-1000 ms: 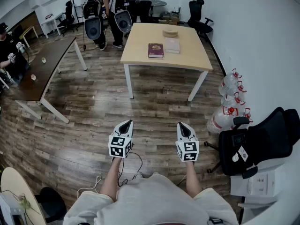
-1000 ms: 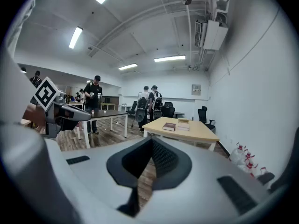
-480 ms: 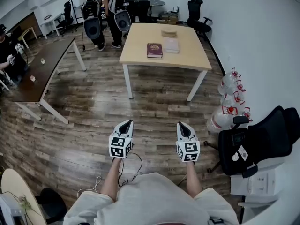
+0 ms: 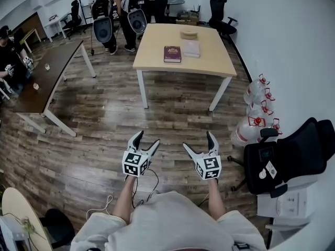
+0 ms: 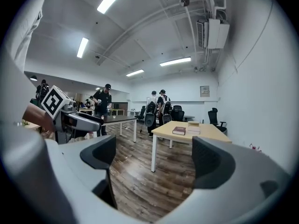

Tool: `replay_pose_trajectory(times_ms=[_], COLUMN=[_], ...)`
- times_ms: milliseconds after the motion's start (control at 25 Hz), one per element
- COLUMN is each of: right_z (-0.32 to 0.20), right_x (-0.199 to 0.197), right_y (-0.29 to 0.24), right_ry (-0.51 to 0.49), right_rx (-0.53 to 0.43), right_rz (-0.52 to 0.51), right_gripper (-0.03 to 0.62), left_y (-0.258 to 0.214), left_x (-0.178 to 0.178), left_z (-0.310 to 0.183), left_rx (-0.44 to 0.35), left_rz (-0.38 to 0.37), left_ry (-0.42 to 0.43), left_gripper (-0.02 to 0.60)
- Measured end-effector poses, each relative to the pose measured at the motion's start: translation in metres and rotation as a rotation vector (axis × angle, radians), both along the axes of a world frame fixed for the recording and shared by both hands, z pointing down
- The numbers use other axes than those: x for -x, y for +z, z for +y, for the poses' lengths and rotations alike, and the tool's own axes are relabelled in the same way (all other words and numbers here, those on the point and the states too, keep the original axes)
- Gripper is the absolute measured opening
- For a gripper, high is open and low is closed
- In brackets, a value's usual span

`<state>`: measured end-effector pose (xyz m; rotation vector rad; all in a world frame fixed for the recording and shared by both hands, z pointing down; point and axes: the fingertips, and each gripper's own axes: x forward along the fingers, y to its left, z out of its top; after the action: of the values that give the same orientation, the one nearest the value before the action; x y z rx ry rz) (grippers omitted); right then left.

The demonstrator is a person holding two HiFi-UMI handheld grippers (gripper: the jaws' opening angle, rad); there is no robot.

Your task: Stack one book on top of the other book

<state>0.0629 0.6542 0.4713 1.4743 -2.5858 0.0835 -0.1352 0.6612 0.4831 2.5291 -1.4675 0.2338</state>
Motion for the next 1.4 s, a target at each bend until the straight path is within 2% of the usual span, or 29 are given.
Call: replay_pose_trajectory(times_ms=[360,1080,1400], right_z=[0.000,-0.006,-0.029], right_x=[-0.020,-0.057,-0.059], right_y=[-0.001,0.008,0.014], right_ry=[0.017,-0.028,-0.044], right_rx=[-0.008,0.001,0.005], right_rz=[0.010,0.003,0.010], right_gripper=[0.489,0.460,0.457], left_y=[0.004,0.003,0.006], left_x=[-0.014,-0.058,-0.058], left_z=[-0.001,0.000,-0.022], left_rx=[0.010,0.003,0.003], left_rz=[-0.008,-0.026,-0.027], left_ry=[-0.014,-0.048,-0.065], left_gripper=[0.345,0.334,0.333])
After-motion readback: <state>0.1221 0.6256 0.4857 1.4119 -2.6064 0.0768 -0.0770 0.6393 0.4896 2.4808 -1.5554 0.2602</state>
